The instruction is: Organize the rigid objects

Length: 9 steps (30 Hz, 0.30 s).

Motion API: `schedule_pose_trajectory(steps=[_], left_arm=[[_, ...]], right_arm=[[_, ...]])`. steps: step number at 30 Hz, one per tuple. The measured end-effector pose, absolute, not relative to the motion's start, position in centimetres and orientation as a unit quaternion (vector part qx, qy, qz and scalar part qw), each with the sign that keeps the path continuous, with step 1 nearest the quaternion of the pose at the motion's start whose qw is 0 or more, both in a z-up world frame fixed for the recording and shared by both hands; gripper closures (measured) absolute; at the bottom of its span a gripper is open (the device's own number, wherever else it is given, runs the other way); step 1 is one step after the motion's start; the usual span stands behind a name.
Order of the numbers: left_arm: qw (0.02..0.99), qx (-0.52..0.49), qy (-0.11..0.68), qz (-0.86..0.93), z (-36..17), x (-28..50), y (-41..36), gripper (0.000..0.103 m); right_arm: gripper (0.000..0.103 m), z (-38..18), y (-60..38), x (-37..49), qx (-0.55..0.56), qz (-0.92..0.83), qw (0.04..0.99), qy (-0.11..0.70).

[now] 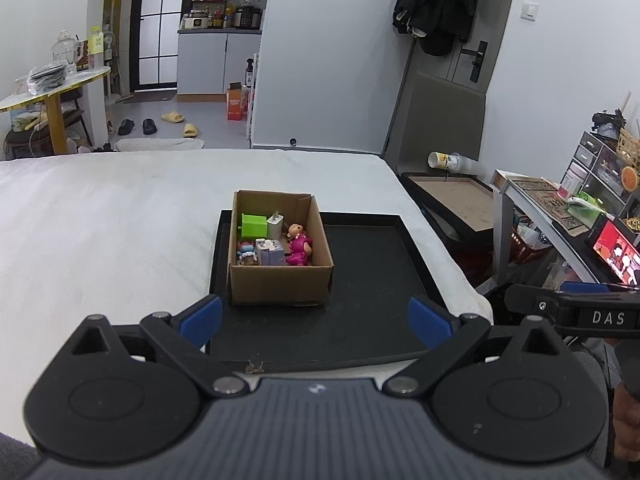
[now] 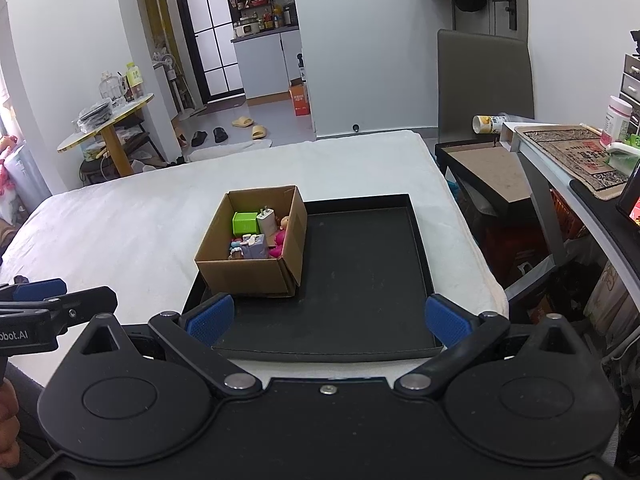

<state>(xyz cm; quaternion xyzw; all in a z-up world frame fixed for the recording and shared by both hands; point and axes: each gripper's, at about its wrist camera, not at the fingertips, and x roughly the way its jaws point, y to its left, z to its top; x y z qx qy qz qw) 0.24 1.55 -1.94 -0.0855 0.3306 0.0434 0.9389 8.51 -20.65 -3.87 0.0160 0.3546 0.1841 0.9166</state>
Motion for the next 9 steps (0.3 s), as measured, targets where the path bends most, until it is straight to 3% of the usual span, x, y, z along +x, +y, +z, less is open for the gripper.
schedule_pose_trajectory(steps=[9], left_arm=[[0.938,-0.090,0.335,0.023,-2.06,0.17,1.39,0.004]], right_arm=[[0.000,-3.99,-20.50,8.56,0.015,0.183,0.916,0.357]])
